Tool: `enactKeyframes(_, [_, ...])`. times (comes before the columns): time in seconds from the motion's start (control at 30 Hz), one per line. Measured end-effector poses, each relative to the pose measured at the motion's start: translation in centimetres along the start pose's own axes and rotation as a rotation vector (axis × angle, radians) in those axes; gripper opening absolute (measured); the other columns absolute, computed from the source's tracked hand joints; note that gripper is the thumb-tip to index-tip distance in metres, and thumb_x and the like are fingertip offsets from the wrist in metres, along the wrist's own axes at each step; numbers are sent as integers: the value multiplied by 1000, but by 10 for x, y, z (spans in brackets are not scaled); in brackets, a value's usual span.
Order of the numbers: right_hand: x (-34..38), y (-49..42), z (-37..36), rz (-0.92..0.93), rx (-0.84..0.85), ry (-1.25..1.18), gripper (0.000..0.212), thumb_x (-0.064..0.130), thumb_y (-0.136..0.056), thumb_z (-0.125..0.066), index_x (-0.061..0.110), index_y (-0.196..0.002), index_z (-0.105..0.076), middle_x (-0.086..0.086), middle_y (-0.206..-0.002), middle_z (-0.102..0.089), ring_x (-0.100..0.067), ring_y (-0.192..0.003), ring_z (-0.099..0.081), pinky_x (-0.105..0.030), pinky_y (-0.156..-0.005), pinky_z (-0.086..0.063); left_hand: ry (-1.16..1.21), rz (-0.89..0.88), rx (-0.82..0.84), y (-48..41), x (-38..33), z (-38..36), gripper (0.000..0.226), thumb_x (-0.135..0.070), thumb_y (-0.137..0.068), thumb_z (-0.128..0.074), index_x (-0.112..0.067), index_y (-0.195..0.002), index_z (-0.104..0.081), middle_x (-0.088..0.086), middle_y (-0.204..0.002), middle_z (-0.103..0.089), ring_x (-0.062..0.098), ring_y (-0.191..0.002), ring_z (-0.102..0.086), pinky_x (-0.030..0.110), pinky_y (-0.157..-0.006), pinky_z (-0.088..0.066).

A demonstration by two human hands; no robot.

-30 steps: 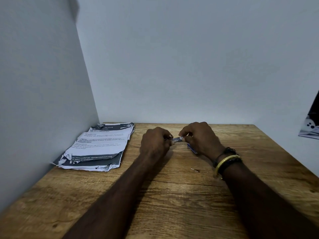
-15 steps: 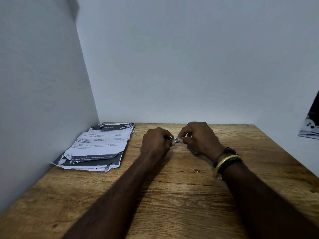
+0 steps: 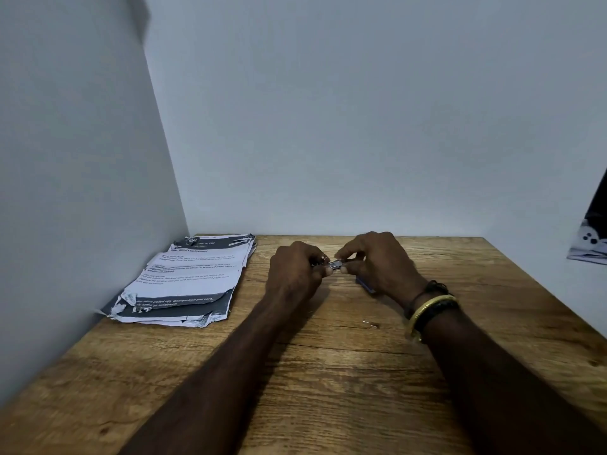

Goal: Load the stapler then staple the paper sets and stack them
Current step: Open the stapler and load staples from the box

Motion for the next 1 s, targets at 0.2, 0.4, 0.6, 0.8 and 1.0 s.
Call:
enactKeyframes(0.2, [3, 0, -3, 71, 4, -16, 19, 17, -79, -84, 28, -95, -83, 1, -94, -75, -14, -83, -60, -35, -77, -49, 5, 0, -5, -1, 2, -1, 22, -35, -75, -85, -25, -95, -82, -1, -91, -80, 16, -90, -73, 26, -77, -51])
enactKeyframes(0.4, [-6, 1, -2, 27, -21, 66, 10, 25, -86, -79, 31, -92, -82, 6, -101, -74, -17, -101, -60, -39, -86, -49, 13, 10, -17, -3, 4, 0, 24, -35, -76, -84, -24, -97, -82, 0, -94, -80, 17, -92, -72, 25, -77, -48])
enactKeyframes(0.6, [-13, -1, -1, -9, -42, -20, 8, 21, -85, -81, 25, -92, -84, 3, -94, -77, -15, -93, -67, -38, -88, -54, 32, 2, -20, -5, 6, 3, 22, -34, -77, -84, -23, -97, -83, 0, -92, -80, 15, -88, -72, 24, -73, -44])
enactKeyframes(0.8, [-18, -2, 2, -68, -45, -100, 6, 12, -86, -80, 16, -89, -84, 2, -82, -79, 8, -71, -61, -3, -68, -40, 76, -16, 6, -6, 10, 2, 18, -33, -82, -81, -24, -97, -82, -4, -95, -80, 13, -87, -70, 25, -74, -46])
enactKeyframes(1.0, [-16, -1, 6, -68, -68, -115, 7, 8, -89, -76, 13, -87, -80, 6, -75, -69, -1, -70, -59, -18, -67, -44, 188, -114, -17, -3, 6, 2, 30, -27, -87, -75, -22, -117, -70, -2, -94, -78, 15, -89, -71, 26, -78, -49])
Point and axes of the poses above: each hand's wrist, its own y-axis away from the middle knuckle, its own z-axis out of the back of the hand, x = y × z, the point moved 2 cm from there along -y, towards the middle knuckle
